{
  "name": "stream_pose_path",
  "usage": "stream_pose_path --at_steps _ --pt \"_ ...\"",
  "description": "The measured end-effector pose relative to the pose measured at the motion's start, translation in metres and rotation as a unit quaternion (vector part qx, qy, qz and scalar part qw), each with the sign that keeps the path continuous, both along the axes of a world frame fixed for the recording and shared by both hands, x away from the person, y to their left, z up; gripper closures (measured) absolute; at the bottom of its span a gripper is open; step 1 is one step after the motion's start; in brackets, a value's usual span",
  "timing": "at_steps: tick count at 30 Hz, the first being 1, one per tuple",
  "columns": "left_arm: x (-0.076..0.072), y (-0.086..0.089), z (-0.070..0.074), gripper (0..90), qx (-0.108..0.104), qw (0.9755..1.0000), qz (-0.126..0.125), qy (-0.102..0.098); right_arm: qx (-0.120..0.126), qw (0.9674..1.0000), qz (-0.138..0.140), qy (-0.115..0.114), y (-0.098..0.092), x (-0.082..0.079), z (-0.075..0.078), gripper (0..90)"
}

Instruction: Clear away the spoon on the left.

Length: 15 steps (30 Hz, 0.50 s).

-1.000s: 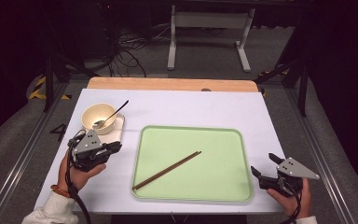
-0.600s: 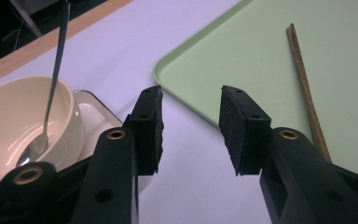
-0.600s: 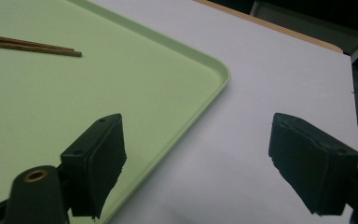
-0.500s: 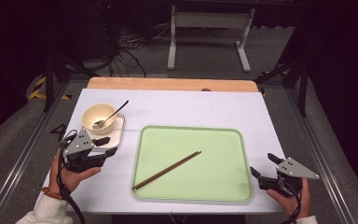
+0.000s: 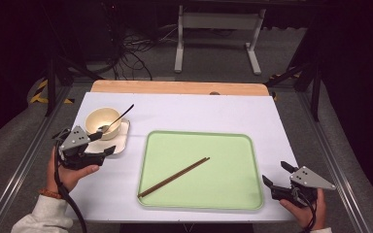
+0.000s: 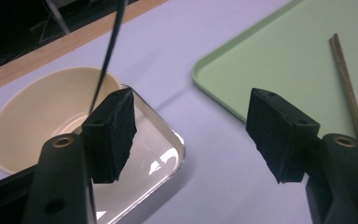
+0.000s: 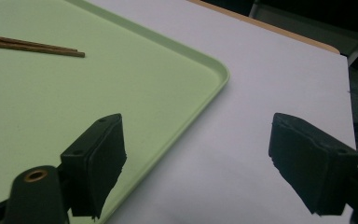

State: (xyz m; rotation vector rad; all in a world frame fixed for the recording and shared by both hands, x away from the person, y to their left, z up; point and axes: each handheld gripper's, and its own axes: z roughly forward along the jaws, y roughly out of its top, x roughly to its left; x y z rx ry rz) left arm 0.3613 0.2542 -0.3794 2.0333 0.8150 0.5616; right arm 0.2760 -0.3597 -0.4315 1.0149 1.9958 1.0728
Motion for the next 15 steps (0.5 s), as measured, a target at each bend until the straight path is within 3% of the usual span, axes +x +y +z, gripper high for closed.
stream_pose_path --at_steps 8,15 --pt "0.029 0.018 0.0 43.5 0.033 0.999 0.024 0.021 -0.003 1.0 0.001 0.003 0.001 0.001 -0.001 18.9" --pt "0.068 0.023 -0.002 46.9 0.031 0.9976 0.022 0.059 -0.001 1.0 -0.002 0.007 -0.002 0.001 -0.002 18.9"
